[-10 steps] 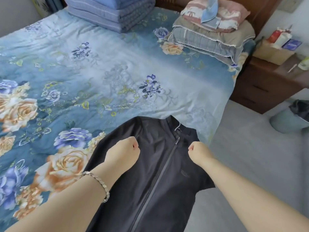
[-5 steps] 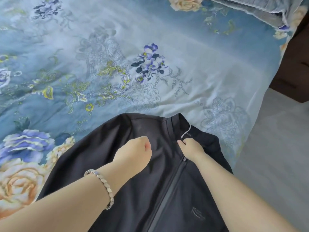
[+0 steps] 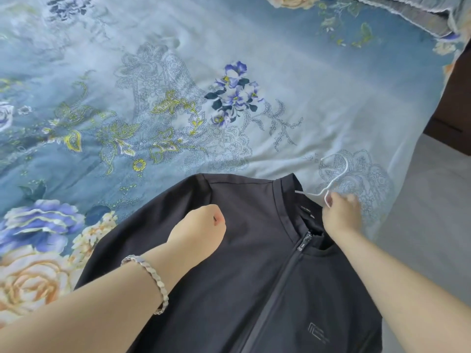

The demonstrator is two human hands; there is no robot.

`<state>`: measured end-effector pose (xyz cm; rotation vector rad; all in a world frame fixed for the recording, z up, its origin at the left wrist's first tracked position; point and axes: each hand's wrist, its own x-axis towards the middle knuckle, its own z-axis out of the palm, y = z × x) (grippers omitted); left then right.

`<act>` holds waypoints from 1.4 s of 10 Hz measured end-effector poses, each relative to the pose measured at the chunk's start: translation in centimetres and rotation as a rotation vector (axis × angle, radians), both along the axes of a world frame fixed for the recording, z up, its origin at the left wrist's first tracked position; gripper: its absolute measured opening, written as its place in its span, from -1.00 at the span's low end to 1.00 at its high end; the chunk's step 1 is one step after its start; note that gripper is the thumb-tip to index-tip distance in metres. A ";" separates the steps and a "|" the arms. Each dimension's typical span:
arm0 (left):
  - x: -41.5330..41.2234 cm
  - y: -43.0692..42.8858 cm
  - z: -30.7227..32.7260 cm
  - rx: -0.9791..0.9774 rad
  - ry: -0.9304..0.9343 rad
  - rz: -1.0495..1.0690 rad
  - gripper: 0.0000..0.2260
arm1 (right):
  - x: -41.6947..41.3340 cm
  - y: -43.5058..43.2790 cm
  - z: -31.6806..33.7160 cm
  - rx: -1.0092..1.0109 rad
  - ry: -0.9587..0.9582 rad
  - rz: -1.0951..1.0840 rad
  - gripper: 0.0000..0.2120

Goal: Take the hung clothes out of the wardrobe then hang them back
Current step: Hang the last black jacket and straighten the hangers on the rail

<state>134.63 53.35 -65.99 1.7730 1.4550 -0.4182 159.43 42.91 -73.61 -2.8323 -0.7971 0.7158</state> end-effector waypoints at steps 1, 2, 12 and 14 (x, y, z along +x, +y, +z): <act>-1.0 -0.1 0.7 -0.007 -0.020 0.022 -0.78 | -0.7 -0.8 -0.2 -0.182 0.002 -0.224 -0.71; -2.3 -0.2 1.4 0.008 -0.037 0.042 -0.78 | -0.8 -1.1 0.7 -0.146 0.029 -0.279 -0.67; -52.0 -23.9 44.6 0.365 -0.264 0.378 -0.86 | -54.7 -14.9 60.7 0.447 0.107 0.743 -0.49; -63.3 -31.2 50.2 0.484 -0.213 0.642 -0.86 | -67.6 -18.0 66.5 0.369 0.418 1.049 -0.68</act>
